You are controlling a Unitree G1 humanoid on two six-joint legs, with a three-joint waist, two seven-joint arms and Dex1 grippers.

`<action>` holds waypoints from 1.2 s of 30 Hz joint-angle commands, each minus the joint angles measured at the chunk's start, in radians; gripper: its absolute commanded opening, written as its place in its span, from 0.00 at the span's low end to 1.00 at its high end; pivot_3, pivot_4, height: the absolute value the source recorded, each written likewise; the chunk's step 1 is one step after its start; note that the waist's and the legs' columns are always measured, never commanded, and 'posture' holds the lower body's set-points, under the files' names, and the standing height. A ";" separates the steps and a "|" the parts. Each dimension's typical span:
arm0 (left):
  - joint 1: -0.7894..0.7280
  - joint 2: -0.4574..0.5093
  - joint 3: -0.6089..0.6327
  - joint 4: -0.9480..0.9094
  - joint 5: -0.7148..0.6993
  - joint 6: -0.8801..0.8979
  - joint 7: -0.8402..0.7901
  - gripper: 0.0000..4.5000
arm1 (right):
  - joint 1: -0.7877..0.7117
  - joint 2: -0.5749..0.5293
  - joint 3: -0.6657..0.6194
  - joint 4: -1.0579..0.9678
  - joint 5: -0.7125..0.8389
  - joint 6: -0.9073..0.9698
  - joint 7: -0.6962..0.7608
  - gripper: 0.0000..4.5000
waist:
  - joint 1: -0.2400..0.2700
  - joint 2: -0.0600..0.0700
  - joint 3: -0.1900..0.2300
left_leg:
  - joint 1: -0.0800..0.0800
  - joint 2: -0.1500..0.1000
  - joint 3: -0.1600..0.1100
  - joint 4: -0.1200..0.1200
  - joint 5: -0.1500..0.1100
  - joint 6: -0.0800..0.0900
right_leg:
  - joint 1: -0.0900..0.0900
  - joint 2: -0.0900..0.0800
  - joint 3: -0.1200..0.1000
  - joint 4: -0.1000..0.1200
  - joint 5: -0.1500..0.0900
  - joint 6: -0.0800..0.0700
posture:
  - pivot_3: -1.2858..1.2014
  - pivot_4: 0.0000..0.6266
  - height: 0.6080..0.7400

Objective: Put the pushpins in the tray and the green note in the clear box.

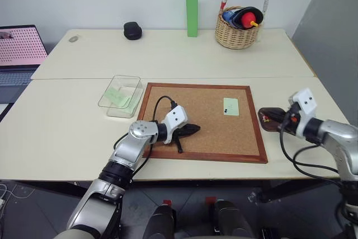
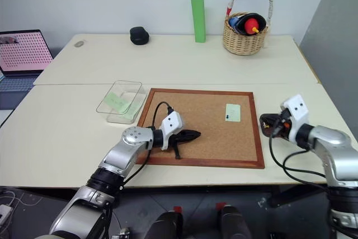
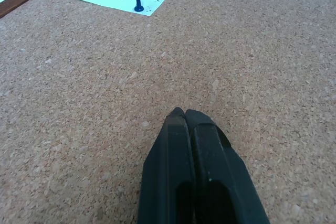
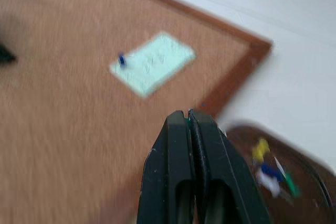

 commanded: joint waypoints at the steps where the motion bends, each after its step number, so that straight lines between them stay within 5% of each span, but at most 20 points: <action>1: 0.023 0.006 -0.047 0.084 0.070 0.017 0.006 0.00 | 0.001 -0.022 -0.027 0.026 -0.011 -0.025 -0.007 0.00 | 0.000 0.000 0.000 | 0.000 0.000 0.000 0.000 0.000 0.000 | 0.000 0.000 0.000 0.000 0.000 0.000 | 0.52 0.24 1.00; 10: 0.011 0.007 -0.046 0.104 0.075 0.002 0.001 0.00 | -0.014 -0.023 0.015 0.125 -0.074 -0.075 -0.018 0.00 | 0.001 0.000 0.000 | 0.000 0.000 0.000 0.000 0.000 0.000 | 0.000 0.000 0.000 0.000 0.000 0.000 | 0.52 0.24 1.00; 23: 0.025 0.012 -0.049 0.091 0.077 0.004 0.004 0.00 | -0.079 -0.021 -0.021 0.168 -0.056 -0.101 -0.009 0.53 | 0.001 0.000 -0.001 | 0.000 0.000 0.000 0.000 0.000 0.000 | 0.000 0.000 0.000 0.000 0.000 0.000 | 0.52 0.24 1.00; 30: 0.023 0.015 -0.050 0.094 0.078 0.001 0.001 0.00 | -0.128 -0.014 -0.038 0.124 0.014 -0.068 0.023 0.53 | 0.001 0.000 -0.001 | 0.000 0.000 0.000 0.000 0.000 0.000 | 0.000 0.000 0.000 0.000 0.000 0.000 | 0.52 0.24 1.00; 36: 0.020 0.017 -0.049 0.098 0.079 -0.002 0.000 0.00 | -0.144 0.074 0.082 0.027 0.003 -0.088 0.016 0.53 | 0.001 0.000 -0.001 | 0.000 0.000 0.000 0.000 0.000 0.000 | 0.000 0.000 -0.001 0.000 0.000 0.000 | 0.52 0.24 1.00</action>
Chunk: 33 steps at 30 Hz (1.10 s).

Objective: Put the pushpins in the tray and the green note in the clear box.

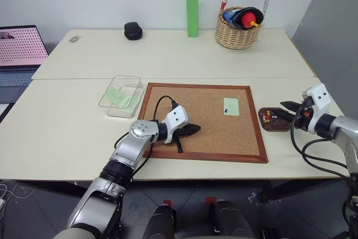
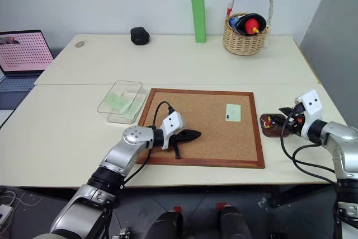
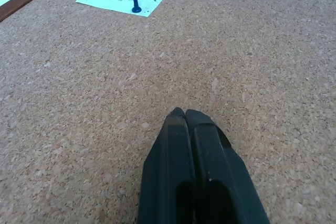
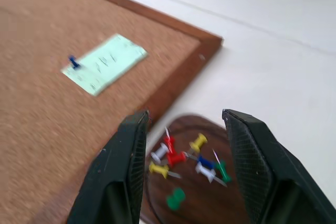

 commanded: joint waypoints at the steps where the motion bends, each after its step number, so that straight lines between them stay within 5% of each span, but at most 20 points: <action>1: 0.032 0.018 -0.041 0.070 0.071 0.034 0.007 0.00 | -0.035 0.092 0.114 -0.071 -0.024 -0.041 -0.025 0.53 | 0.000 0.000 0.000 | 0.000 0.000 0.000 0.000 0.000 0.000 | 0.000 0.000 0.000 0.000 0.000 0.000 | 0.52 0.24 1.00; 9: 0.037 0.026 -0.038 0.053 0.067 0.042 0.006 0.00 | -0.130 0.291 0.259 0.082 -0.146 -0.171 -0.130 0.53 | -0.001 0.000 0.000 | 0.000 0.000 0.000 0.000 0.000 0.000 | 0.000 0.000 0.000 0.000 0.000 0.000 | 0.52 0.24 1.00; 20: 0.054 0.037 -0.036 0.032 0.064 0.050 0.015 0.00 | -0.198 0.345 0.284 0.285 -0.234 -0.311 -0.159 0.53 | -0.002 0.000 0.000 | 0.001 0.000 -0.001 -0.001 0.000 0.000 | 0.000 0.001 -0.001 0.001 0.000 0.000 | 0.52 0.24 1.00; 33: 0.057 0.034 -0.038 0.030 0.063 0.051 0.017 0.00 | -0.186 0.342 0.267 0.273 -0.218 -0.308 -0.146 0.00 | -0.002 0.000 0.000 | 0.001 0.000 -0.001 -0.001 0.000 0.000 | 0.000 0.001 -0.001 0.001 0.000 0.000 | 0.52 0.24 1.00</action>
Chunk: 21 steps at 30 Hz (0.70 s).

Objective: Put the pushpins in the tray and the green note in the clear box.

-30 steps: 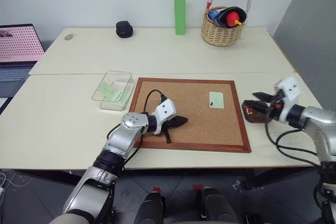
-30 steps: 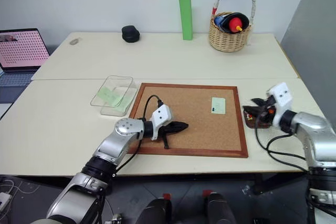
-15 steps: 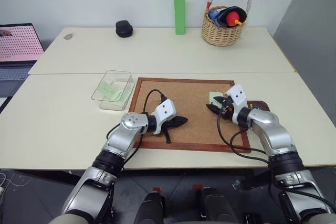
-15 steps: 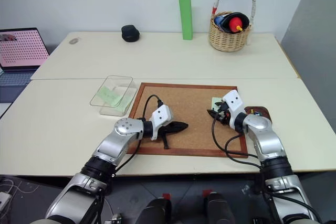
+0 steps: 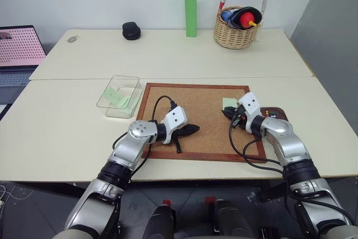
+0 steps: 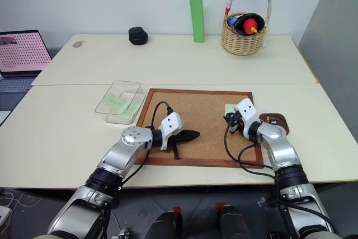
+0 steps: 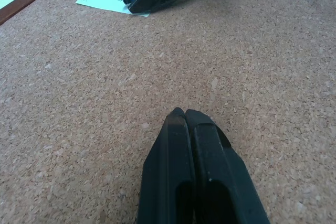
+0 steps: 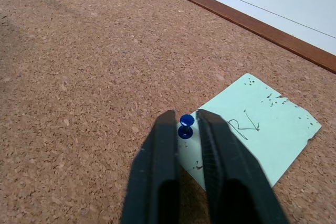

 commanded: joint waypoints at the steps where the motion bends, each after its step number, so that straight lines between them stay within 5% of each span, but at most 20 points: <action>1: 0.043 0.020 -0.034 0.059 0.062 0.050 0.006 0.00 | -0.013 -0.006 -0.029 -0.037 0.018 -0.011 0.011 0.00 | 0.000 0.000 0.000 | 0.000 0.000 0.000 0.000 0.000 0.000 | 0.000 0.000 0.000 0.000 0.000 0.000 | 0.52 0.24 1.00; 21: 0.018 -0.056 0.102 -0.003 -0.055 -0.047 0.025 0.00 | -0.049 -0.085 -0.033 -0.324 0.089 0.125 0.115 0.00 | 0.004 0.000 0.002 | -0.003 -0.001 -0.001 0.000 0.000 0.000 | -0.001 -0.001 -0.001 -0.001 0.001 0.001 | 0.52 0.24 1.00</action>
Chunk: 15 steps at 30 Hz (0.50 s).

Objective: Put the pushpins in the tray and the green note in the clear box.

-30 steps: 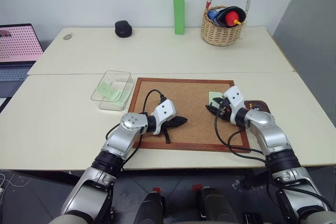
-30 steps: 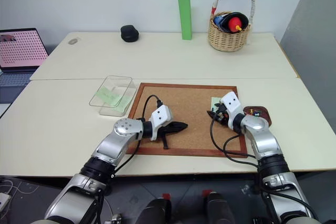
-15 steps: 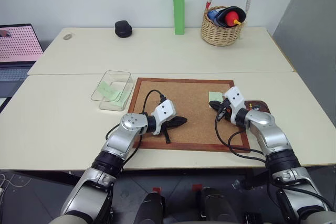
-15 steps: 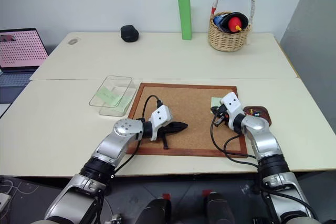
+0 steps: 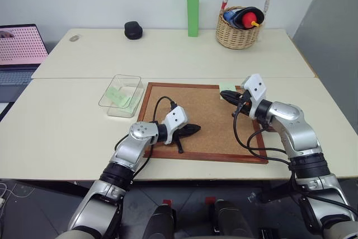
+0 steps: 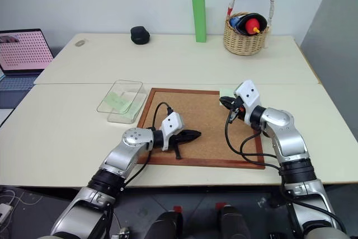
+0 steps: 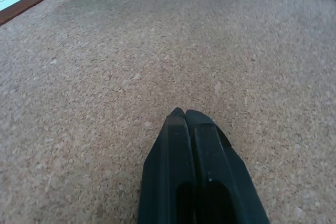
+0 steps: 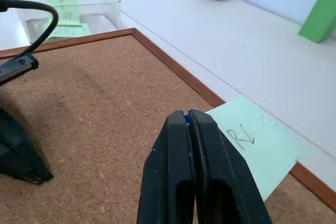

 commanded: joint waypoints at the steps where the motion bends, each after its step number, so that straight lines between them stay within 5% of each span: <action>1: -0.009 -0.008 0.073 -0.030 -0.045 -0.025 0.020 0.04 | -0.005 -0.032 -0.006 -0.094 0.027 0.040 0.034 0.00 | 0.000 -0.001 0.002 | 0.000 0.000 0.000 0.000 0.000 0.000 | 0.000 0.000 0.000 0.000 0.000 0.000 | 0.52 0.24 1.00; 15: -0.168 0.007 0.140 0.011 -0.076 -0.210 -0.065 0.59 | -0.033 -0.081 0.024 -0.274 0.107 0.338 0.076 0.00 | -0.001 -0.003 0.005 | -0.012 0.000 -0.003 0.000 0.000 0.000 | -0.011 0.000 -0.002 0.000 0.002 0.003 | 0.52 0.24 1.00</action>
